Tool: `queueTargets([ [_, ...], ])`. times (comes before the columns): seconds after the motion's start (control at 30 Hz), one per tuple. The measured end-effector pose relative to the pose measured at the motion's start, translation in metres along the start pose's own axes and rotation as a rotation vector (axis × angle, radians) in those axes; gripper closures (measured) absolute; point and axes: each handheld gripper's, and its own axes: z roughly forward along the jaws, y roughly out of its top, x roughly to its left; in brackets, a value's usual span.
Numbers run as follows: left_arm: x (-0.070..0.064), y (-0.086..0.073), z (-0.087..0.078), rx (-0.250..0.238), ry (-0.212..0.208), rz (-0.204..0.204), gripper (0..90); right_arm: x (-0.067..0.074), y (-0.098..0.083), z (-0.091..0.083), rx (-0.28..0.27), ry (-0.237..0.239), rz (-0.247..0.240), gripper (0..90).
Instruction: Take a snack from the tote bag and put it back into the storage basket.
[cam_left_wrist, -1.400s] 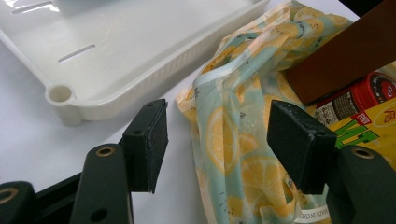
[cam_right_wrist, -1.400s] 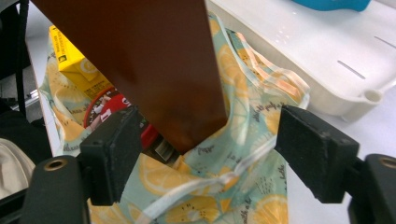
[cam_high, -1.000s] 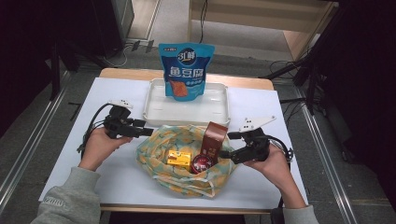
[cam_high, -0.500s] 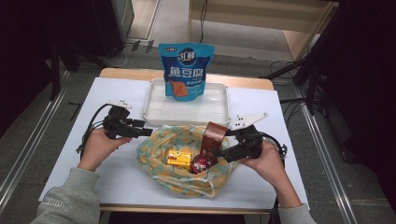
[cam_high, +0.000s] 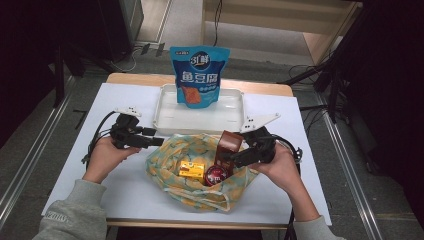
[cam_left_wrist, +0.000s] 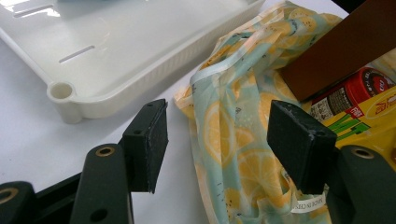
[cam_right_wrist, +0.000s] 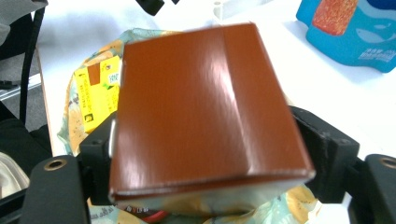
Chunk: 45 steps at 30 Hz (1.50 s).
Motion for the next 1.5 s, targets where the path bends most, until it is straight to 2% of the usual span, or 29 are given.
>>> queueTargets([
  [0.13,0.001,0.000,0.002,0.016,0.001,-0.001,38.4,0.001,0.006,-0.001,0.003,-0.002,-0.006,27.2],
  [0.47,0.003,-0.001,0.000,0.008,-0.004,-0.012,38.3,0.001,0.011,0.000,0.008,-0.004,-0.018,40.7],
  [0.73,0.003,-0.001,0.000,0.010,-0.007,-0.016,38.2,-0.002,0.010,-0.002,0.003,-0.014,-0.006,42.7],
  [1.1,0.004,-0.001,0.002,0.017,-0.008,-0.019,37.9,-0.009,0.013,-0.006,0.005,0.000,0.016,43.6],
  [1.5,0.004,-0.001,0.001,0.014,-0.012,-0.017,37.8,-0.011,0.020,-0.017,-0.018,-0.009,0.038,43.9],
])
